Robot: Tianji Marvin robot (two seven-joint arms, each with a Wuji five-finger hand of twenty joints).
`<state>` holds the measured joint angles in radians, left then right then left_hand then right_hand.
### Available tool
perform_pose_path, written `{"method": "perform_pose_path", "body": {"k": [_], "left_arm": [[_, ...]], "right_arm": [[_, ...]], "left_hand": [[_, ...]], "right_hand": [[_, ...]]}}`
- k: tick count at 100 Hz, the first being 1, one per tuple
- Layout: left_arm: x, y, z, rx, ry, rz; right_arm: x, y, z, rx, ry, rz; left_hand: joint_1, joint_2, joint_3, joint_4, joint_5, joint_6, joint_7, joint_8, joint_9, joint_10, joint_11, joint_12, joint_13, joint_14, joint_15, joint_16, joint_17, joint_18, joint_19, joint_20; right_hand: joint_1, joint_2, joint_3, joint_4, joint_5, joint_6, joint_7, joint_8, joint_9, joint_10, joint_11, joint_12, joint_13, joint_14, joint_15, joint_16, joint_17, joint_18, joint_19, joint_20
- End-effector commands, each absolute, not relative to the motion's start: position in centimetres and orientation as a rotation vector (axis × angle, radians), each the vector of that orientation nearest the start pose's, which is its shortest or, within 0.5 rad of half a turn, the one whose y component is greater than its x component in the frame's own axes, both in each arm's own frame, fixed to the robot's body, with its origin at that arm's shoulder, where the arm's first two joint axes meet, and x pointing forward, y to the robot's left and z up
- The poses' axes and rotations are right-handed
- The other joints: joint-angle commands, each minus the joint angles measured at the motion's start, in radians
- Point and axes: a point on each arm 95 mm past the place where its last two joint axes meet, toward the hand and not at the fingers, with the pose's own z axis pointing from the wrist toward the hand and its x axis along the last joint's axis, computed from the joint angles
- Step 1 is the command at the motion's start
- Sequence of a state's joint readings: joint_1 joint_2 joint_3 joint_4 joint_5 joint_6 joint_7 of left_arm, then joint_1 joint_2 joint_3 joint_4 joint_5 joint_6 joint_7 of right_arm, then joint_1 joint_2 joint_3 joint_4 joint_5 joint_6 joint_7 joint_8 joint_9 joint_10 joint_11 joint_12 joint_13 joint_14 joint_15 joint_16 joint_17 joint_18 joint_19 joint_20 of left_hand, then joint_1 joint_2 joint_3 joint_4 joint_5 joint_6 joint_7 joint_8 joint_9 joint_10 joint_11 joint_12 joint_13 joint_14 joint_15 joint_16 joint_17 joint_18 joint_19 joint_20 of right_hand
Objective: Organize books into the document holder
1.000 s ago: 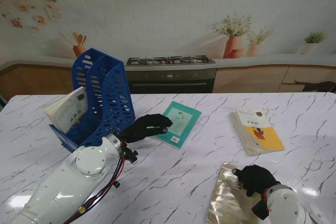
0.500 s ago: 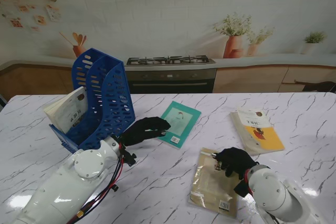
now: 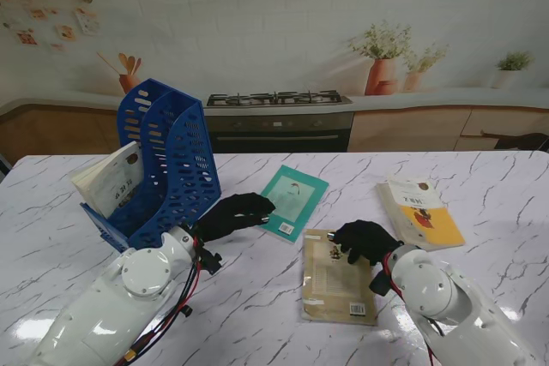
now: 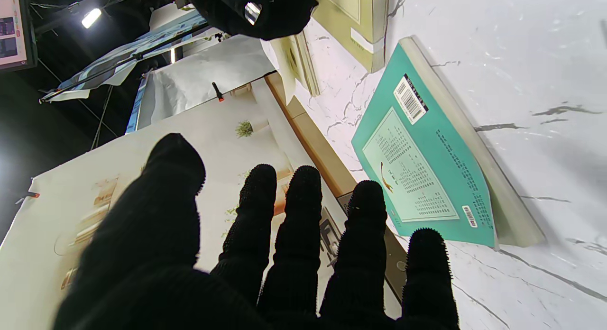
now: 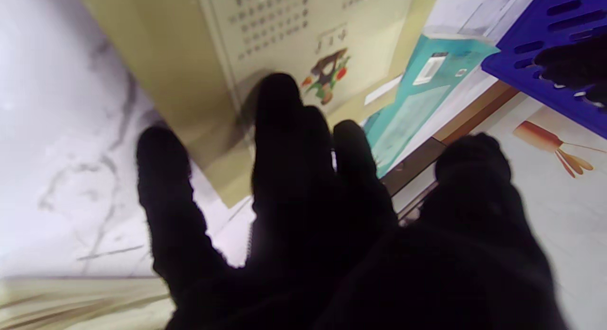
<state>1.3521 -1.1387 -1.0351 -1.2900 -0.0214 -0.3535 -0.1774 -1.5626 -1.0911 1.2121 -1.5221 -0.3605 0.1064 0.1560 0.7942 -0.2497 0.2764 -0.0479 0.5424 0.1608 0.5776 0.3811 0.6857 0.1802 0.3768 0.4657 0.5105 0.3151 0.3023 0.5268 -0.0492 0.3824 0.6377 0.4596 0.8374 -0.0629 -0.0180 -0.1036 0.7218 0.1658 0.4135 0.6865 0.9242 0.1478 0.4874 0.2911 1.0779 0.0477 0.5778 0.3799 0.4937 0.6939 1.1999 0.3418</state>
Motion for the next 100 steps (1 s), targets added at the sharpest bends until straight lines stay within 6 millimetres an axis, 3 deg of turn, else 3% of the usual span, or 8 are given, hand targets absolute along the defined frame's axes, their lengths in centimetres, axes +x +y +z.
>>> {"method": "perform_pose_path", "body": {"k": [1, 10, 33, 47, 60, 64, 65, 100], "left_arm": [[42.5, -4.6, -36.0, -2.004, 1.274, -2.292], [42.3, -4.5, -36.1, -2.015, 1.270, -2.278], [42.4, -4.7, -36.3, -2.043, 1.257, -2.265], [42.6, -5.0, -36.3, -2.062, 1.252, -2.259], [42.8, -5.3, -36.2, -2.097, 1.248, -2.226], [42.9, -5.5, -36.2, -2.110, 1.247, -2.213], [42.9, -5.5, -36.3, -2.113, 1.247, -2.210], [43.2, -7.1, -36.9, -2.312, 1.231, -2.070]], "right_arm": [[39.8, -1.2, -37.5, -2.399, -1.524, -1.863], [40.2, -1.1, -37.3, -2.378, -1.524, -1.882], [39.6, -1.2, -36.7, -2.372, -1.497, -1.931], [38.6, -2.0, -35.5, -2.427, -1.484, -1.981], [38.3, -3.2, -34.7, -2.532, -1.516, -1.973], [38.1, -3.5, -34.6, -2.572, -1.516, -1.950], [38.1, -3.6, -34.6, -2.581, -1.515, -1.946], [37.3, -4.9, -35.2, -2.805, -1.509, -1.644]], "left_hand": [[0.012, 0.037, -0.035, 0.013, 0.017, -0.013, 0.010, 0.006, 0.013, -0.013, 0.014, 0.006, 0.022, -0.029, 0.024, 0.012, 0.008, -0.015, 0.038, 0.026], [0.014, 0.036, -0.035, 0.013, 0.017, -0.011, 0.010, 0.005, 0.012, -0.012, 0.014, 0.006, 0.031, -0.025, 0.035, 0.017, 0.033, -0.014, 0.104, 0.050], [0.026, 0.005, -0.005, 0.018, 0.007, -0.002, 0.029, 0.017, 0.004, 0.002, 0.022, 0.006, 0.047, -0.016, 0.072, 0.030, 0.114, -0.037, 0.283, 0.072], [0.024, -0.037, 0.063, 0.017, -0.018, 0.012, 0.068, 0.054, -0.004, 0.016, 0.031, 0.006, 0.065, -0.011, 0.110, 0.042, 0.185, -0.070, 0.379, 0.077], [0.013, -0.071, 0.098, 0.014, -0.051, 0.044, 0.032, 0.045, -0.023, 0.030, 0.036, 0.004, 0.065, -0.007, 0.134, 0.040, 0.219, -0.089, 0.407, 0.084], [0.007, -0.077, 0.103, 0.013, -0.062, 0.059, 0.020, 0.040, -0.028, 0.036, 0.036, 0.002, 0.066, -0.001, 0.138, 0.039, 0.235, -0.093, 0.413, 0.085], [0.006, -0.078, 0.103, 0.013, -0.064, 0.060, 0.017, 0.039, -0.029, 0.038, 0.036, 0.002, 0.066, 0.000, 0.138, 0.039, 0.237, -0.094, 0.414, 0.085], [-0.039, -0.102, 0.128, 0.000, -0.070, 0.207, -0.088, -0.034, -0.001, 0.149, 0.052, -0.053, 0.195, 0.081, 0.242, 0.007, 0.474, -0.073, 0.518, 0.097]], "right_hand": [[-0.006, -0.005, -0.002, 0.028, 0.022, -0.002, -0.006, -0.012, -0.004, 0.026, -0.017, -0.015, -0.098, 0.098, -0.222, -0.121, -0.013, -0.354, -0.035, -0.034], [-0.010, -0.006, -0.002, 0.029, 0.022, -0.013, -0.003, -0.012, -0.002, 0.015, -0.021, -0.013, -0.099, 0.092, -0.222, -0.119, -0.023, -0.344, -0.037, -0.032], [-0.033, -0.022, 0.003, 0.034, 0.023, -0.095, 0.032, 0.006, 0.021, -0.037, -0.022, 0.028, -0.079, 0.075, -0.188, -0.063, -0.090, -0.154, 0.008, 0.016], [-0.029, -0.051, 0.011, 0.039, 0.021, -0.124, 0.049, 0.018, 0.029, -0.050, -0.017, 0.058, -0.062, 0.075, -0.149, -0.016, -0.063, -0.171, 0.079, 0.066], [-0.024, -0.107, 0.021, 0.045, -0.004, -0.049, 0.026, 0.013, -0.003, -0.009, -0.018, 0.066, -0.066, 0.092, -0.143, -0.008, 0.032, -0.245, 0.157, 0.107], [-0.312, -0.269, 0.600, 0.005, 0.002, -0.017, 0.003, 0.013, -0.005, 0.018, -0.016, 0.041, -0.063, 0.106, -0.140, -0.035, 0.069, -0.255, 0.170, 0.117], [-0.328, -0.280, 0.630, 0.002, 0.008, -0.013, 0.001, 0.010, 0.000, 0.023, -0.018, 0.038, -0.058, 0.109, -0.138, -0.035, 0.079, -0.259, 0.177, 0.118], [-0.414, -0.376, 0.637, -0.018, 0.007, 0.163, -0.082, -0.056, -0.011, 0.180, -0.063, -0.033, -0.047, 0.182, -0.170, -0.095, 0.169, -0.253, 0.170, 0.082]]}}
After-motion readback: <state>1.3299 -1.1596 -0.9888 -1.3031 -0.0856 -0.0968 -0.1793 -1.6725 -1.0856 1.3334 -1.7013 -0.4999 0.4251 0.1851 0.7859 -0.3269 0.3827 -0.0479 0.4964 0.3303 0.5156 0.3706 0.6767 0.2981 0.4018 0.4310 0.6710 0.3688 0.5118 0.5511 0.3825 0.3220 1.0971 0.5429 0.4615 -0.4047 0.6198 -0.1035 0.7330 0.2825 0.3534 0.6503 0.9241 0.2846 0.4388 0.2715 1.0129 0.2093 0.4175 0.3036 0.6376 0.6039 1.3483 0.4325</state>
